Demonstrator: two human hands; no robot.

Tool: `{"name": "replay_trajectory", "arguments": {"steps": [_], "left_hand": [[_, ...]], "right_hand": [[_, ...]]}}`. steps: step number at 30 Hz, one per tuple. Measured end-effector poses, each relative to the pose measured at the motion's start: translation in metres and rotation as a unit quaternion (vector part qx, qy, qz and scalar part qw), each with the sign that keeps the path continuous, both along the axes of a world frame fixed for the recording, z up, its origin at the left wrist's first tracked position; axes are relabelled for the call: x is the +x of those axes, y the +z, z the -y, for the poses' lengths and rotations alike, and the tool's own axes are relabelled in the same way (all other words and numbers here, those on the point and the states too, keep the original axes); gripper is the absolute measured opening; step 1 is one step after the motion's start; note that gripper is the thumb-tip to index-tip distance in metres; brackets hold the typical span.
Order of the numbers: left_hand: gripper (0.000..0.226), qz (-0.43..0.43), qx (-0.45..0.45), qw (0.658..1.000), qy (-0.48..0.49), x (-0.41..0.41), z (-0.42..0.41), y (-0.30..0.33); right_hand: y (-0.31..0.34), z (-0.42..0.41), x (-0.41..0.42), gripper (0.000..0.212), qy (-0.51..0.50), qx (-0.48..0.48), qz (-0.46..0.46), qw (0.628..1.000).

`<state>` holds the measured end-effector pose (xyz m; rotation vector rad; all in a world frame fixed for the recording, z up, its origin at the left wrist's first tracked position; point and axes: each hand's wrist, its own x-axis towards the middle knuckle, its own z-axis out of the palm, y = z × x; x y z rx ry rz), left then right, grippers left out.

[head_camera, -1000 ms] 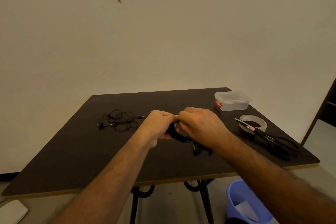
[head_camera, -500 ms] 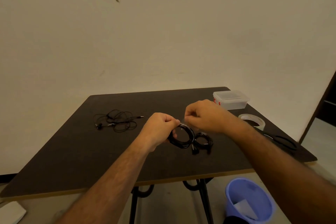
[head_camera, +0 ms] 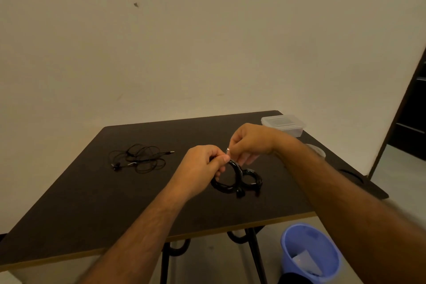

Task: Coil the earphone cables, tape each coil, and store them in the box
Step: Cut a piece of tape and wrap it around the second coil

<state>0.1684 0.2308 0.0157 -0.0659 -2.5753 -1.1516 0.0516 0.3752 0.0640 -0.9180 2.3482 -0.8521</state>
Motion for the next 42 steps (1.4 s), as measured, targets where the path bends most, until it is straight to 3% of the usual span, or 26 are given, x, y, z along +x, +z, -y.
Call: {"name": "replay_trajectory", "arguments": {"steps": [5, 8, 13, 17, 23, 26, 30, 35, 39, 42], "left_hand": [[0.015, -0.041, 0.015, 0.999, 0.007, 0.002, 0.004, 0.002], [0.014, -0.074, -0.063, 0.995, 0.012, 0.002, 0.007, 0.005], [0.021, -0.107, -0.216, 0.97, 0.032, -0.001, 0.014, 0.004], [0.039, -0.128, -0.241, 0.962, 0.01, 0.002, 0.014, 0.003], [0.031, -0.094, -0.314, 0.945, -0.016, -0.004, 0.013, 0.011], [0.025, -0.106, -0.277, 0.955, 0.0, -0.005, 0.012, 0.008], [0.017, -0.079, -0.222, 0.971, 0.052, -0.007, 0.012, 0.003], [0.015, 0.009, -0.133, 0.988, 0.084, -0.008, 0.016, 0.006], [0.024, 0.093, 0.045, 0.993, 0.052, -0.009, 0.023, 0.003], [0.026, 0.131, 0.221, 0.966, 0.038, -0.009, 0.024, 0.004]], "right_hand": [[-0.015, 0.001, 0.001, 0.011, -0.034, -0.116, 0.178, 0.977], [-0.025, 0.002, 0.004, 0.012, -0.03, -0.15, 0.249, 0.956], [-0.028, 0.003, 0.0, 0.012, -0.052, -0.143, 0.26, 0.953], [-0.024, 0.003, 0.0, 0.01, -0.051, -0.118, 0.246, 0.961], [-0.022, 0.002, -0.001, 0.022, -0.046, -0.111, 0.242, 0.963], [-0.025, 0.003, -0.001, 0.032, -0.047, -0.13, 0.234, 0.962], [-0.032, 0.002, 0.004, 0.029, -0.044, -0.191, 0.21, 0.958], [-0.038, -0.003, 0.005, 0.026, 0.003, -0.227, 0.064, 0.972], [-0.04, 0.0, 0.011, 0.017, 0.009, -0.229, -0.036, 0.973], [-0.042, -0.001, 0.012, 0.018, 0.01, -0.234, -0.08, 0.969]]}}
